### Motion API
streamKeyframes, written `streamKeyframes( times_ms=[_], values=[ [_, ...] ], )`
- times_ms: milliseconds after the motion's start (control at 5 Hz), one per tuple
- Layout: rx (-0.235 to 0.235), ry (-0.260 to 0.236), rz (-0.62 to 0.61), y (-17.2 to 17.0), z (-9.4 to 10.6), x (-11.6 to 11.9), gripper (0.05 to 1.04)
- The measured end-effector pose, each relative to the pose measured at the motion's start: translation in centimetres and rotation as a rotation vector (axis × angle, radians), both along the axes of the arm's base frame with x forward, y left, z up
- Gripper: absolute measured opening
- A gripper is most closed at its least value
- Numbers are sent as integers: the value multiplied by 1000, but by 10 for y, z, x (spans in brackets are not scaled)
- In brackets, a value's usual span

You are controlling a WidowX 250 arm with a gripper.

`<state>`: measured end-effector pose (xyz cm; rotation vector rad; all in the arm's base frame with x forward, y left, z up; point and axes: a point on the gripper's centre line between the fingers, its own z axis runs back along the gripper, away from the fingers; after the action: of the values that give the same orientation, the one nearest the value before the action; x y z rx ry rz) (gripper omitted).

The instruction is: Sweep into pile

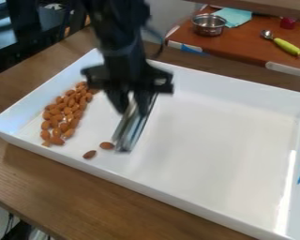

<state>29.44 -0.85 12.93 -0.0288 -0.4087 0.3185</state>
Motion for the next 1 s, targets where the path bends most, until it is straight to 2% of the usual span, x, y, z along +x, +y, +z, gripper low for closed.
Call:
streamKeyframes(
  times_ms=[200,400,600,800,1000],
  values=[
    [64,24,-3,8,-25,0,331],
    [96,29,-7,17,-33,-1,331],
    [103,47,12,37,-33,-5,331],
    [112,42,16,62,-19,-15,331],
    [152,25,19,80,-15,-23,331]
  ],
)
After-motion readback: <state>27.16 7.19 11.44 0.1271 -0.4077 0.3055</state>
